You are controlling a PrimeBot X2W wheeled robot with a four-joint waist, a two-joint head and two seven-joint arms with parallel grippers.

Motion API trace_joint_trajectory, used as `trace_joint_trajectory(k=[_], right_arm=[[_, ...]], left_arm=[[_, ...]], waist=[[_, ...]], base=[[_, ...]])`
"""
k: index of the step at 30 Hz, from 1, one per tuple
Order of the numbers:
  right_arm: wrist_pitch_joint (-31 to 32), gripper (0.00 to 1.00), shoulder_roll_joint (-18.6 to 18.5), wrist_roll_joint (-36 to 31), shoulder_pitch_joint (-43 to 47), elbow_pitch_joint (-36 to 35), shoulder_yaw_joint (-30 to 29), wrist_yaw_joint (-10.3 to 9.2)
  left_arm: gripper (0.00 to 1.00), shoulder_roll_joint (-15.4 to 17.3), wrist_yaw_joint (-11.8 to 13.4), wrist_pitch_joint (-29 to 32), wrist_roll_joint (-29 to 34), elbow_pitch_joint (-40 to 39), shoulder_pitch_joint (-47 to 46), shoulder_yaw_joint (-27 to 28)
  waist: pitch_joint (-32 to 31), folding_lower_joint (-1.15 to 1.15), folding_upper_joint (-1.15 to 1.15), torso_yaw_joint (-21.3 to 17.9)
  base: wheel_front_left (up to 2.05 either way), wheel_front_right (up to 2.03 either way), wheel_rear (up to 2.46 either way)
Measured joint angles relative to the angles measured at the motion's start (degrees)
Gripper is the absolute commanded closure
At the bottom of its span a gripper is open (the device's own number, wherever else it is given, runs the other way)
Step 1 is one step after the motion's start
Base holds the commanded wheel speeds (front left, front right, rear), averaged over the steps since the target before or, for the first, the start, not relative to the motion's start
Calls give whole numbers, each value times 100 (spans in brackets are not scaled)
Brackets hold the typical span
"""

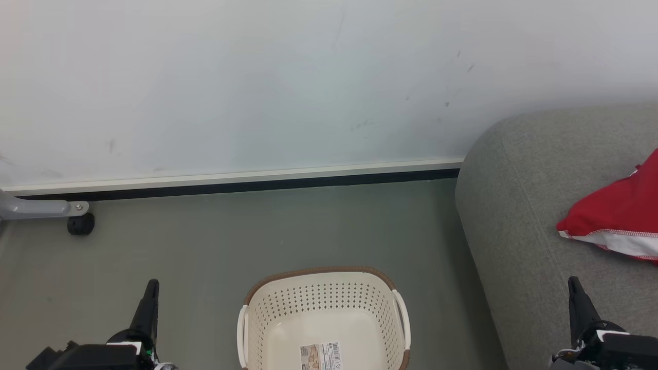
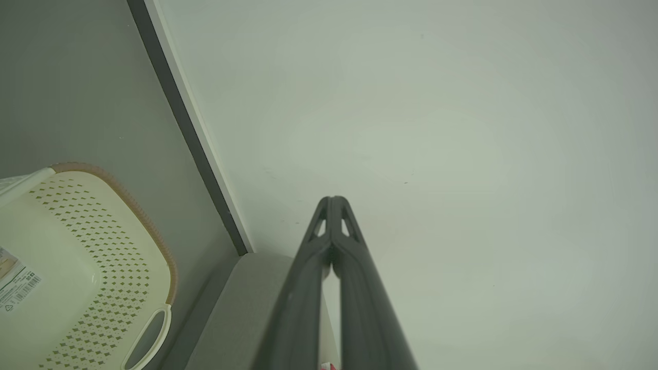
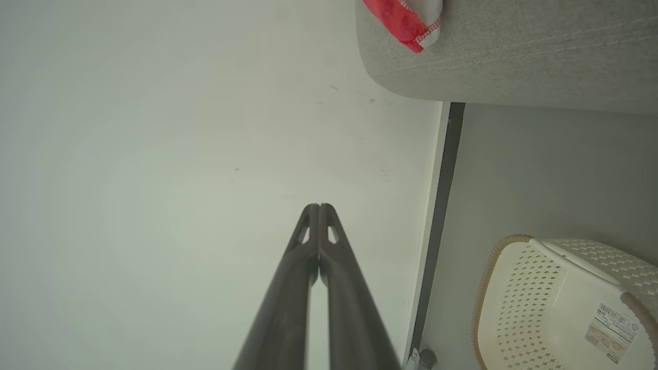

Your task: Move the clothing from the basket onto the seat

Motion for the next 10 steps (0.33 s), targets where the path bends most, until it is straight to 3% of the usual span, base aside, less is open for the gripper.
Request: trace_joint_trajectory(k=[10], right_arm=[[0,100,0,0,0,0,0,0]], left_arm=[[100,0,0,0,0,0,0,0]], waist=[[0,0,0,0]], base=[[0,0,0]])
